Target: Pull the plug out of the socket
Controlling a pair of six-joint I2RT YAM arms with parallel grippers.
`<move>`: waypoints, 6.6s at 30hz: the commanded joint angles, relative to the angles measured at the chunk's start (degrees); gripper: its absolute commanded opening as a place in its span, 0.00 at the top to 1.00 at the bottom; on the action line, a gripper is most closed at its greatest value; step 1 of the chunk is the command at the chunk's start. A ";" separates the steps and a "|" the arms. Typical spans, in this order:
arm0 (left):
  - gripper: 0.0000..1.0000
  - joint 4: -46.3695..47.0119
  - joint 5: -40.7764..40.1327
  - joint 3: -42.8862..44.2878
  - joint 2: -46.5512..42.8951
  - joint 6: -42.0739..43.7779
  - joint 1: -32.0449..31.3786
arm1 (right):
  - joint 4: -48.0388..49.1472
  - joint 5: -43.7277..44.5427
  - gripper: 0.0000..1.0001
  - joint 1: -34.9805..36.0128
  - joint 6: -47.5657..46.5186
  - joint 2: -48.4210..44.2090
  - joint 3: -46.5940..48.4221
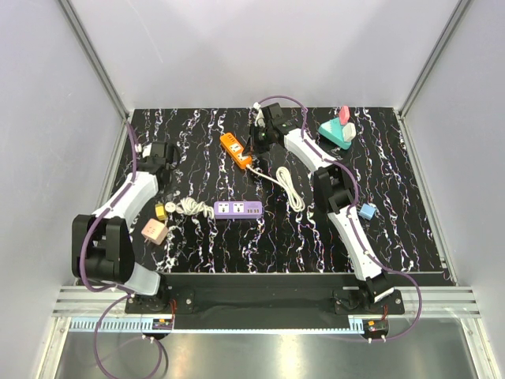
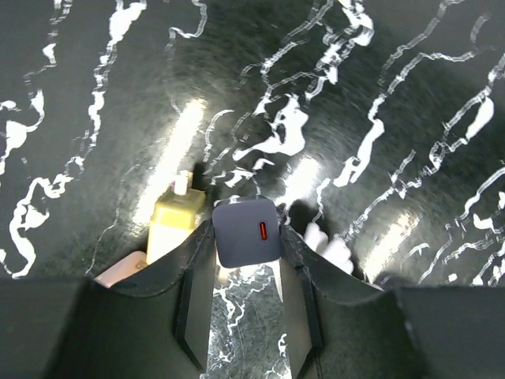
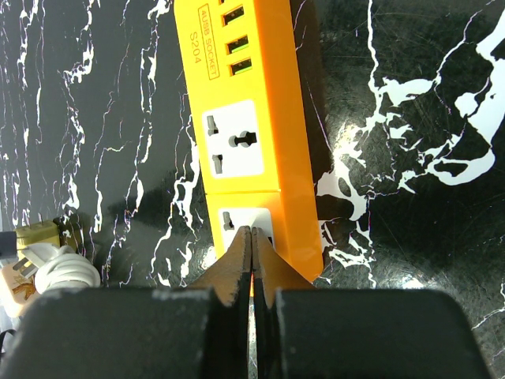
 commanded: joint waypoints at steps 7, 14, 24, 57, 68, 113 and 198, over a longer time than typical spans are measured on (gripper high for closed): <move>1.00 -0.08 -4.37 1.00 5.88 -3.30 1.61 | -5.73 4.88 1.00 1.21 -2.30 3.99 -1.32; 0.98 0.62 -4.20 1.53 8.00 -4.09 2.22 | -5.73 4.79 1.00 1.12 -2.56 3.99 -1.41; 0.48 0.62 -7.27 0.47 3.26 -3.83 2.22 | -5.64 4.79 1.00 1.12 -2.65 3.99 -1.41; 0.07 4.58 5.20 -12.19 -39.46 -0.31 -11.66 | -11.16 12.88 0.27 1.12 -3.96 -11.37 1.40; 0.08 3.86 20.30 -9.89 -46.76 -0.13 -11.66 | -11.63 13.49 0.00 1.30 0.24 -41.21 -27.12; 0.11 73.65 27.10 32.87 40.41 -29.83 -33.29 | -15.23 38.72 0.00 -30.96 2.10 -73.73 -58.11; 0.20 63.11 37.29 46.09 47.72 -15.42 -27.40 | 14.58 14.37 0.68 -33.86 -5.20 -24.22 -31.12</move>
